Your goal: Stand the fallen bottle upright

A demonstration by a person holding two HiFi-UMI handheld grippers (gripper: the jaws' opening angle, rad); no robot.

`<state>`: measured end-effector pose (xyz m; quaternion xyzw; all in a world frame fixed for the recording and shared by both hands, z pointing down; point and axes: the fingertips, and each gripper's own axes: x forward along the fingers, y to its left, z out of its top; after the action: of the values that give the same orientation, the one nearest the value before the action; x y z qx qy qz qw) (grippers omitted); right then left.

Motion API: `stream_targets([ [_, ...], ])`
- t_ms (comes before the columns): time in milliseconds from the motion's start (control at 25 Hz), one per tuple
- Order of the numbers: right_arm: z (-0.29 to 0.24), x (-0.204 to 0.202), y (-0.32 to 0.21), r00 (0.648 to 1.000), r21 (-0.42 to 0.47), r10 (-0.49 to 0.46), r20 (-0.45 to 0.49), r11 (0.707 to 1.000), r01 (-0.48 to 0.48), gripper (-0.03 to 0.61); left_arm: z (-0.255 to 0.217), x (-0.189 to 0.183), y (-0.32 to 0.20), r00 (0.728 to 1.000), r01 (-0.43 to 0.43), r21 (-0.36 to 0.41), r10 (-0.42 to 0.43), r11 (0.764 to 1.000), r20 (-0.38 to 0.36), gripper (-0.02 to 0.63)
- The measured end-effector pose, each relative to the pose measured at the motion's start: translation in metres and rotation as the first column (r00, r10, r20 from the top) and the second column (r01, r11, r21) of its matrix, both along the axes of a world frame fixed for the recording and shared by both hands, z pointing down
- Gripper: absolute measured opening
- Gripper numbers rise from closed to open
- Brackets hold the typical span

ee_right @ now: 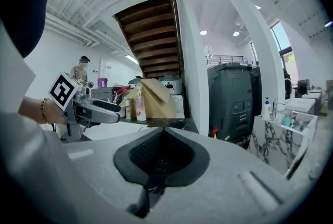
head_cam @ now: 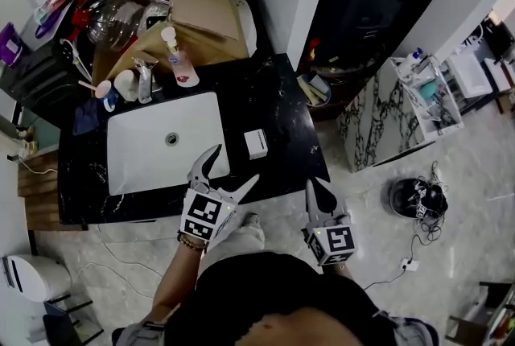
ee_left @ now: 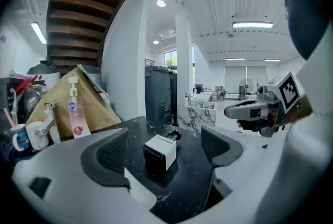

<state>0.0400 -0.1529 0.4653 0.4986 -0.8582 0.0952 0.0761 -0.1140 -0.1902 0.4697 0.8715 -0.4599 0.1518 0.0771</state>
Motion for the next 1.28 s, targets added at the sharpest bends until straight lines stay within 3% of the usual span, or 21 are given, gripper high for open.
stream_targets([
  [160,0.008,0.001,-0.022,1.000,-0.019,0.019,-0.004,1.000,-0.019,0.003,0.012,0.006,-0.030,0.997,-0.029,-0.080,0.034,0.996,0.063,0.416],
  [400,0.012,0.003,-0.035,1.000,-0.025,0.018,-0.017,1.000,-0.018,0.004,0.001,0.023,-0.053,0.990,-0.096,-0.072,0.103,0.993,0.097,0.416],
  [560,0.016,0.008,-0.039,0.999,-0.034,0.022,-0.024,0.999,-0.023,0.005,0.011,0.041,-0.061,0.965,-0.206,-0.135,0.224,0.969,0.136,0.414],
  [760,0.015,0.019,-0.051,0.999,-0.041,0.020,-0.025,0.999,-0.021,0.004,0.020,0.063,-0.077,0.927,-0.258,-0.192,0.298,0.947,0.228,0.412],
  [880,0.011,0.028,-0.060,0.999,-0.044,0.018,-0.027,0.999,-0.019,0.004,0.028,0.079,-0.083,0.879,-0.296,-0.252,0.366,0.921,0.306,0.344],
  [1000,0.007,0.044,-0.067,0.999,-0.045,0.029,-0.032,0.999,-0.030,0.005,0.047,0.092,-0.086,0.807,-0.306,-0.365,0.443,0.879,0.391,0.253],
  [1200,0.003,0.070,-0.077,0.997,-0.036,0.070,-0.028,0.997,-0.071,0.004,0.070,0.108,-0.106,0.722,-0.292,-0.506,0.534,0.812,0.441,0.253],
  [1280,0.001,0.080,-0.077,0.995,-0.032,0.092,-0.024,0.995,-0.093,0.003,0.084,0.112,-0.111,0.675,-0.280,-0.567,0.578,0.775,0.458,0.253],
])
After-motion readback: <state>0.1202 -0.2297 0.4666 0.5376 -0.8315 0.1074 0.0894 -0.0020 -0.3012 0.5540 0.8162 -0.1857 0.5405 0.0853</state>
